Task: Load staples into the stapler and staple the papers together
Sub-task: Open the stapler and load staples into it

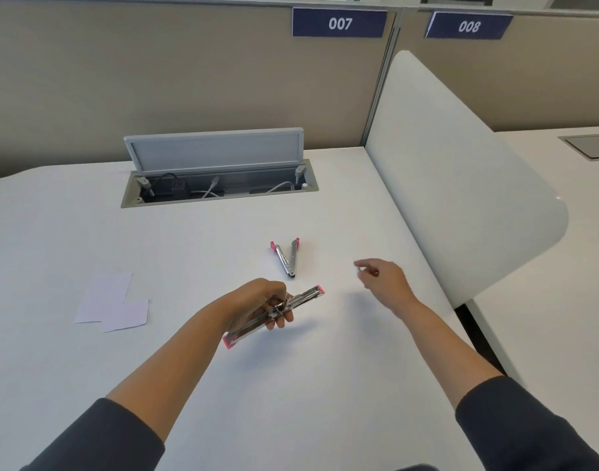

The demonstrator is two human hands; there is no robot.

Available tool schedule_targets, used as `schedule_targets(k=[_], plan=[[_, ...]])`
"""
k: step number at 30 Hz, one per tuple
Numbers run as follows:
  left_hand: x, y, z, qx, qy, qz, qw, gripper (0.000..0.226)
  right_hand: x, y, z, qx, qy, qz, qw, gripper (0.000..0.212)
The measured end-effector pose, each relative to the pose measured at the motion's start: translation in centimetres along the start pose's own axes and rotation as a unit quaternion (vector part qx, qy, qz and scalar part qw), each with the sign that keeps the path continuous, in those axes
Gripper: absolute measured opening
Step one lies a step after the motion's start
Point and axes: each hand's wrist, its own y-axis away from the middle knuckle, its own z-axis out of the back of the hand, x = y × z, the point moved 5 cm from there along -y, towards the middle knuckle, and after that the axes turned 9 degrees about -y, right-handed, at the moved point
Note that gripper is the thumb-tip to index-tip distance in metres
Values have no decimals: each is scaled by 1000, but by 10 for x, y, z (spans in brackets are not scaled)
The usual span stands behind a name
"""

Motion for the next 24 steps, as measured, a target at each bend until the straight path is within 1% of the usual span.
schedule_targets(k=[3,4,6,8,11,17,24], plan=[[-1,8,5,3,-2,-4,1000,29,35,21,-31,57,-149,22,987,14],[-1,12,8,2,-3,-6,1000,29,45,27,-39,67,-182,28,981,13],[0,19,12,2,-8,-6,1000,29,60,39,-50,73,-210,41,974,12],[1,27,17,0,-14,-6,1000,29,70,51,-57,76,-204,66,974,11],[1,37,21,5,-22,-8,1000,30,79,68,-69,97,-151,116,977,12],[0,57,25,62,-37,-14,997,31,91,91,-91,142,-62,223,963,3],[3,67,31,101,-30,-7,994,32,99,102,-102,141,-68,263,952,9]])
